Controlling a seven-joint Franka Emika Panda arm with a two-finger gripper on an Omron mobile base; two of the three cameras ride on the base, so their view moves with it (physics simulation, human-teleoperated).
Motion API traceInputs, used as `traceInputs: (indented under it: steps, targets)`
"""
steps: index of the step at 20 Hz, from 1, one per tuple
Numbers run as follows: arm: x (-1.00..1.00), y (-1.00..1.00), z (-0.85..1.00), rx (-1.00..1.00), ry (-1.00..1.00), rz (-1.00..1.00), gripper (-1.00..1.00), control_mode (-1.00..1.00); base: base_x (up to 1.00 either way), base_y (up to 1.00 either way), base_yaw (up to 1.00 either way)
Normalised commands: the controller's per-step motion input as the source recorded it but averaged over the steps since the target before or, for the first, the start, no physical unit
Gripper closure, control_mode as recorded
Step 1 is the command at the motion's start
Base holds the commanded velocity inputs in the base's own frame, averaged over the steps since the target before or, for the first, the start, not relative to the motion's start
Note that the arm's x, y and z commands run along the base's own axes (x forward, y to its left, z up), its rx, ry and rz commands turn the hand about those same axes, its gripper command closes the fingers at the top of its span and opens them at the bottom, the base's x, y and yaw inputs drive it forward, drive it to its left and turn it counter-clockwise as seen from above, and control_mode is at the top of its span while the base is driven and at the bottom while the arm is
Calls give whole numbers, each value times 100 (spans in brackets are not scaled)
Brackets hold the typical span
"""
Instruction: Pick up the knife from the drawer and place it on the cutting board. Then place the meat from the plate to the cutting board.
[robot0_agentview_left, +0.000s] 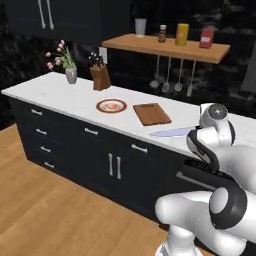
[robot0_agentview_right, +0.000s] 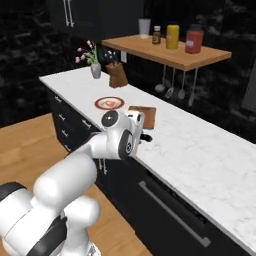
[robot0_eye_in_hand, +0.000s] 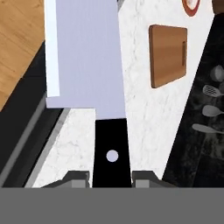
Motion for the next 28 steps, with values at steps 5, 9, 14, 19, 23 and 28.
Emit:
traceInputs:
  steps: [5, 9, 14, 19, 23, 28]
  targets:
    - [0, 0, 0, 0, 0, 0, 100, 100, 18, 100, -52]
    - [0, 0, 0, 0, 0, 0, 100, 100, 29, 100, -52]
    - [0, 0, 0, 0, 0, 0, 100, 100, 30, 100, -52]
    - [0, 0, 0, 0, 0, 0, 100, 100, 27, 100, -43]
    - [0, 0, 0, 0, 0, 0, 100, 100, 42, 94, -32]
    - [0, 0, 0, 0, 0, 0, 100, 100, 51, 39, -14]
